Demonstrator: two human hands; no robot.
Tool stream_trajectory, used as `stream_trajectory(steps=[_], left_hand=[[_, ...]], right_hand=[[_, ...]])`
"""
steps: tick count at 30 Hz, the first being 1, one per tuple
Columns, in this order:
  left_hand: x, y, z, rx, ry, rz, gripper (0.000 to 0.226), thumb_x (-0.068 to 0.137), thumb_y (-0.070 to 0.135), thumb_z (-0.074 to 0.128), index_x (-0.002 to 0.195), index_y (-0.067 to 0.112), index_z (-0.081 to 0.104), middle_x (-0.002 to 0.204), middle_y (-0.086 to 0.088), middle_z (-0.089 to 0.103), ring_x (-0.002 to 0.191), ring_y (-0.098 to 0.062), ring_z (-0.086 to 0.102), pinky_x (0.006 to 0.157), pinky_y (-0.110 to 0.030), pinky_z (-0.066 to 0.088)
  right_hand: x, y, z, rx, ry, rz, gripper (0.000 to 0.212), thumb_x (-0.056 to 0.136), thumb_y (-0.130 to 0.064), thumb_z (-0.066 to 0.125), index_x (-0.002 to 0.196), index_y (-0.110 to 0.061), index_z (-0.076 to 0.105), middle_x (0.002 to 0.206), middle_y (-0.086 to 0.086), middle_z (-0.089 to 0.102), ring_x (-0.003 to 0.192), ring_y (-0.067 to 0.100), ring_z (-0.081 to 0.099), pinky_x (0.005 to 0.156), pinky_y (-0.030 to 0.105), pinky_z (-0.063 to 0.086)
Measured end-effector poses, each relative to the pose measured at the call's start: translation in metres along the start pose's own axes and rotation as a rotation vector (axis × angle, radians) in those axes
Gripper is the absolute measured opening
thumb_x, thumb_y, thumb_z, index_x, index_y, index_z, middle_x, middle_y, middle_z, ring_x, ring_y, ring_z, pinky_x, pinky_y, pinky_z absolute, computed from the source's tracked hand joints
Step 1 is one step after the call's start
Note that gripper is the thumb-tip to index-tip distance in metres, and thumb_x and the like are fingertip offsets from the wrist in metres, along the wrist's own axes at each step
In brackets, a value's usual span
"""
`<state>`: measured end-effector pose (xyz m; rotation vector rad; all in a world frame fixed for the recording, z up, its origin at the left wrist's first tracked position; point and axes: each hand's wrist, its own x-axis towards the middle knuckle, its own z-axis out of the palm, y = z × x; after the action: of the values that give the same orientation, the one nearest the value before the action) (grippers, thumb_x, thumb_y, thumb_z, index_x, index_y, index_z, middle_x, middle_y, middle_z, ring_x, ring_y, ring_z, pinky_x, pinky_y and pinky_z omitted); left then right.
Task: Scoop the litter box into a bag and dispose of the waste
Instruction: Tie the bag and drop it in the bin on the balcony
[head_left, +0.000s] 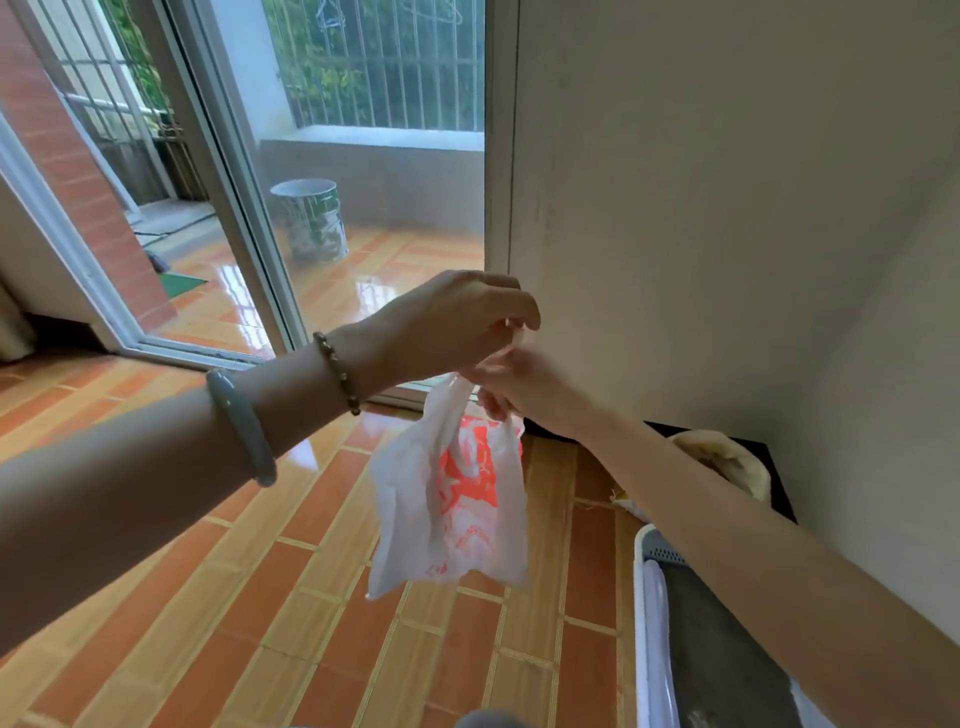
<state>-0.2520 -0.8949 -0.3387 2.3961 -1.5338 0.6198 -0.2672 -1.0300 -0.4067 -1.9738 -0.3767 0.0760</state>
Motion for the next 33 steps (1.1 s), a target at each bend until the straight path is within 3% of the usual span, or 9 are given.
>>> stream_trajectory(steps=[5,10,13,16,20,23,25,30,33], left_hand=[[-0.031,-0.022,0.008,-0.267,0.075,-0.322,0.035,0.081,0.015,0.071,0.114,0.008,0.064,0.105,-0.005,0.065,0.086,-0.014,0.065,0.076,-0.025,0.056],[-0.072,-0.024,0.02,-0.602,-0.145,-0.686,0.09,0.055,0.055,0.072,0.133,0.019,0.046,0.11,0.002,0.065,0.101,-0.012,0.064,0.088,-0.035,0.055],[-0.089,-0.019,0.042,-0.658,-0.181,-0.654,0.061,0.072,0.031,0.077,0.125,0.017,0.051,0.098,-0.002,0.069,0.091,-0.012,0.067,0.083,-0.037,0.057],[-0.093,-0.022,0.046,-0.783,-0.036,-0.689,0.026,0.079,0.012,0.071,0.104,0.015,0.064,0.089,-0.018,0.07,0.083,-0.032,0.068,0.079,-0.056,0.053],[-0.093,-0.026,0.032,-0.925,-0.045,-0.724,0.026,0.08,0.009,0.071,0.105,0.006,0.068,0.096,-0.018,0.071,0.092,-0.034,0.067,0.087,-0.052,0.052],[-0.093,-0.025,0.032,-0.972,-0.109,-0.725,0.039,0.073,0.027,0.072,0.105,0.005,0.068,0.098,-0.018,0.07,0.092,-0.034,0.068,0.086,-0.05,0.054],[-0.093,-0.025,0.032,-0.995,-0.127,-0.74,0.042,0.072,0.033,0.072,0.104,0.007,0.069,0.097,-0.017,0.07,0.09,-0.033,0.068,0.083,-0.047,0.055],[-0.089,-0.026,0.03,-0.961,-0.098,-0.78,0.019,0.085,0.013,0.065,0.103,0.008,0.07,0.093,-0.014,0.071,0.085,-0.026,0.07,0.073,-0.031,0.055],[-0.089,-0.025,0.027,-0.952,-0.097,-0.781,0.02,0.087,0.013,0.063,0.104,0.006,0.07,0.094,-0.014,0.072,0.088,-0.027,0.069,0.078,-0.034,0.055]], right_hand=[[-0.002,0.0,0.004,0.533,-0.085,0.097,0.019,0.095,-0.011,0.046,0.086,-0.001,0.059,0.074,0.015,0.05,0.041,0.011,0.046,0.039,0.02,0.04],[-0.001,-0.008,0.012,0.721,-0.109,0.146,0.024,0.096,-0.018,0.045,0.08,-0.004,0.056,0.074,0.012,0.051,0.052,0.017,0.049,0.044,0.023,0.043],[0.0,-0.017,0.015,0.708,-0.117,0.127,0.027,0.096,-0.021,0.046,0.077,-0.007,0.058,0.074,0.011,0.055,0.052,0.017,0.05,0.043,0.022,0.045],[-0.001,-0.021,0.013,0.729,-0.126,0.097,0.024,0.098,-0.013,0.041,0.076,-0.009,0.052,0.07,0.01,0.055,0.054,0.02,0.046,0.041,0.021,0.041],[-0.005,-0.019,0.009,0.4,-0.268,0.052,0.019,0.097,-0.007,0.04,0.082,-0.004,0.05,0.066,0.013,0.054,0.05,0.015,0.05,0.043,0.019,0.037],[-0.006,-0.02,0.007,0.048,-0.298,0.011,0.01,0.096,-0.01,0.045,0.095,0.0,0.048,0.075,0.018,0.056,0.059,0.025,0.051,0.047,0.021,0.039],[-0.006,-0.021,0.007,-0.052,-0.249,0.014,0.012,0.094,-0.013,0.05,0.1,-0.002,0.048,0.082,0.019,0.058,0.067,0.03,0.054,0.051,0.023,0.043],[-0.007,-0.017,-0.001,-0.18,-0.153,-0.076,0.005,0.081,-0.016,0.07,0.079,-0.013,0.067,0.074,0.008,0.063,0.065,0.018,0.058,0.063,0.032,0.049],[-0.006,-0.013,-0.002,-0.345,-0.063,-0.103,0.009,0.076,-0.021,0.075,0.08,-0.013,0.073,0.077,0.001,0.061,0.069,0.015,0.056,0.064,0.031,0.049]])
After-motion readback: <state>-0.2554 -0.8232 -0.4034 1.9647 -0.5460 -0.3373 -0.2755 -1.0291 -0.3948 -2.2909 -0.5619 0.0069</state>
